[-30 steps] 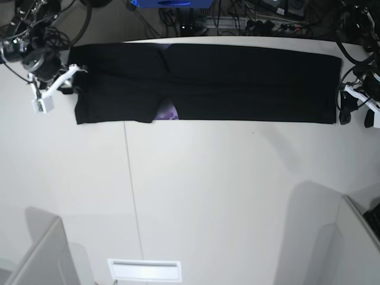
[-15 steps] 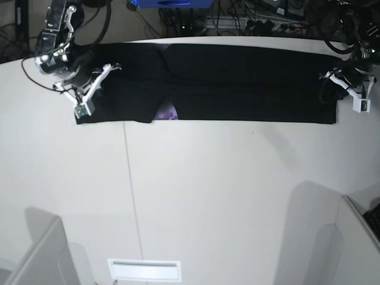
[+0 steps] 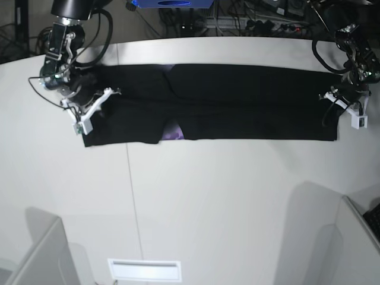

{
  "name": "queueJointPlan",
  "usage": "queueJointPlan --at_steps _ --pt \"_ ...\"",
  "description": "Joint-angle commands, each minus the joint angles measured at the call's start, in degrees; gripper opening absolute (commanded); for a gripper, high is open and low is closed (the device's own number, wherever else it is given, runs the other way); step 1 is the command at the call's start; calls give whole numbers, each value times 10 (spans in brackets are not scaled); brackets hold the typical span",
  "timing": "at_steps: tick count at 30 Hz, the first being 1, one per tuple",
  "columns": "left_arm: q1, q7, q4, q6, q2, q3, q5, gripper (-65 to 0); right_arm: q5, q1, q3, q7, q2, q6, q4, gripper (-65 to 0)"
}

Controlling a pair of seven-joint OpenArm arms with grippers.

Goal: Fold the T-shirt properly
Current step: 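Lower the folded hem and open both grippers, then move both grippers to the ends of the folded strip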

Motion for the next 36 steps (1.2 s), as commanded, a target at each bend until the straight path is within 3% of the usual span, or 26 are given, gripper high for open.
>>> queueJointPlan --at_steps 1,8,17,20,23,26,33,36 --pt "-14 22 -4 7 -3 1 17 -650 -30 9 -1 -29 3 -7 -14 -650" --pt "-96 26 -43 7 -15 0 16 -650 -30 89 -2 -32 2 -8 -50 -650" --pt "-103 27 33 7 -34 -5 2 -650 -25 92 -4 -74 -11 -6 75 -650" --pt "-95 52 78 6 -50 -6 -46 -650 -25 80 -4 -77 -23 -4 139 -650" --pt "-69 109 116 4 -60 -59 -129 -650 -25 61 -4 -91 -34 -4 206 -650" --pt "-22 117 144 4 -61 -104 -217 -650 -25 29 -4 -94 -49 -4 264 -650" --pt "37 116 171 4 -56 -149 -231 -650 -25 -28 -4 -89 -62 -4 270 -650" --pt "40 115 166 4 -55 -152 -231 -474 -25 -42 -4 -89 -70 -4 270 -650"
